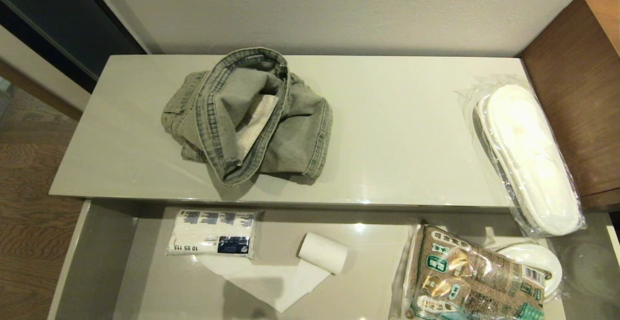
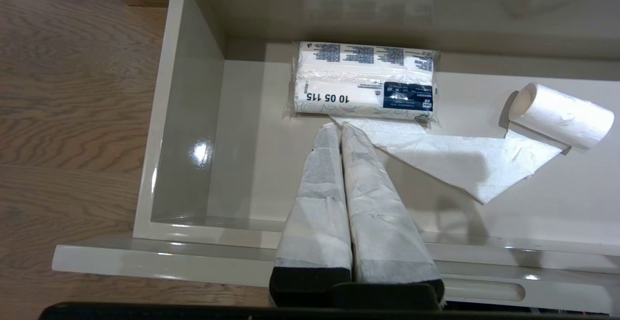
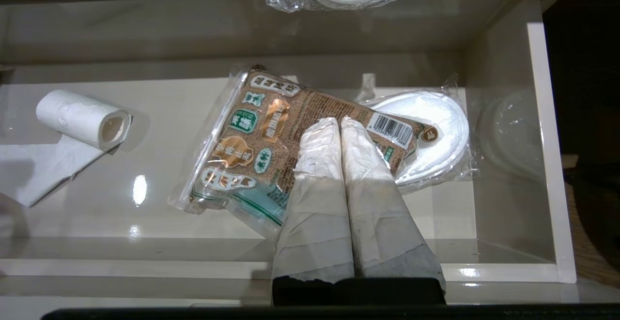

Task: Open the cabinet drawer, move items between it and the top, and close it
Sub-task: Close the drawer

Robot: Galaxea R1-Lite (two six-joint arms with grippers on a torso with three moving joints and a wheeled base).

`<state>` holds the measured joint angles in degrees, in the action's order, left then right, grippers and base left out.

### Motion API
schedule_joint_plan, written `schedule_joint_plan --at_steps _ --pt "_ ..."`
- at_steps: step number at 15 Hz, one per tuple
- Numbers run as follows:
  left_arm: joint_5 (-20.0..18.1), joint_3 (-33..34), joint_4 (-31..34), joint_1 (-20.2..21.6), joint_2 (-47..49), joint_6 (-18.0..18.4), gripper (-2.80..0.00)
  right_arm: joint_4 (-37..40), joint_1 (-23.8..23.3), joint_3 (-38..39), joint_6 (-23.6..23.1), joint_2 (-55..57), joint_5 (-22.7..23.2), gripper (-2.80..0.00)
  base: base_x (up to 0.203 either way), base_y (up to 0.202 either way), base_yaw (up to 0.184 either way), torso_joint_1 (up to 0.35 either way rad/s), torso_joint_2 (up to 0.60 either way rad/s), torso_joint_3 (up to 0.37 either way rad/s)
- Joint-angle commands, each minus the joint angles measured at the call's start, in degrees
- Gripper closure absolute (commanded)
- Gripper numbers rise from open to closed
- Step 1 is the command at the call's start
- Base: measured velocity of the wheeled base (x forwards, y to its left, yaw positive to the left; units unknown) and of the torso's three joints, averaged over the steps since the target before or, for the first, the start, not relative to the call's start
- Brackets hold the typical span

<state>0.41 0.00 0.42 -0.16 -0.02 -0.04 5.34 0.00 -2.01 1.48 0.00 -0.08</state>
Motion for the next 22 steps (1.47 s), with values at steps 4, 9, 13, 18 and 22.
schedule_joint_plan --at_steps 4,9,13,18,22 --pt "0.02 0.09 0.02 -0.02 0.02 -0.05 0.0 0.02 0.0 -0.01 0.02 -0.09 -0.01 0.0 0.0 0.0 0.0 0.0 0.0 0.0" --pt "0.02 0.09 0.02 -0.02 0.02 0.04 0.0 0.02 0.0 -0.01 0.02 -0.09 -0.01 0.0 0.0 0.0 0.0 0.0 0.0 0.0" --pt "0.02 0.09 0.02 -0.02 0.02 -0.05 0.0 0.02 0.0 -0.01 0.02 -0.09 -0.01 0.0 0.0 0.0 0.0 0.0 0.0 0.0" --pt "0.02 0.09 0.02 -0.02 0.02 -0.05 0.0 0.02 0.0 -0.01 0.02 -0.09 -0.01 0.0 0.0 0.0 0.0 0.0 0.0 0.0" --pt "0.02 0.09 0.02 -0.02 0.02 0.01 0.0 0.02 0.0 -0.01 0.02 -0.09 -0.01 0.0 0.0 0.0 0.0 0.0 0.0 0.0"
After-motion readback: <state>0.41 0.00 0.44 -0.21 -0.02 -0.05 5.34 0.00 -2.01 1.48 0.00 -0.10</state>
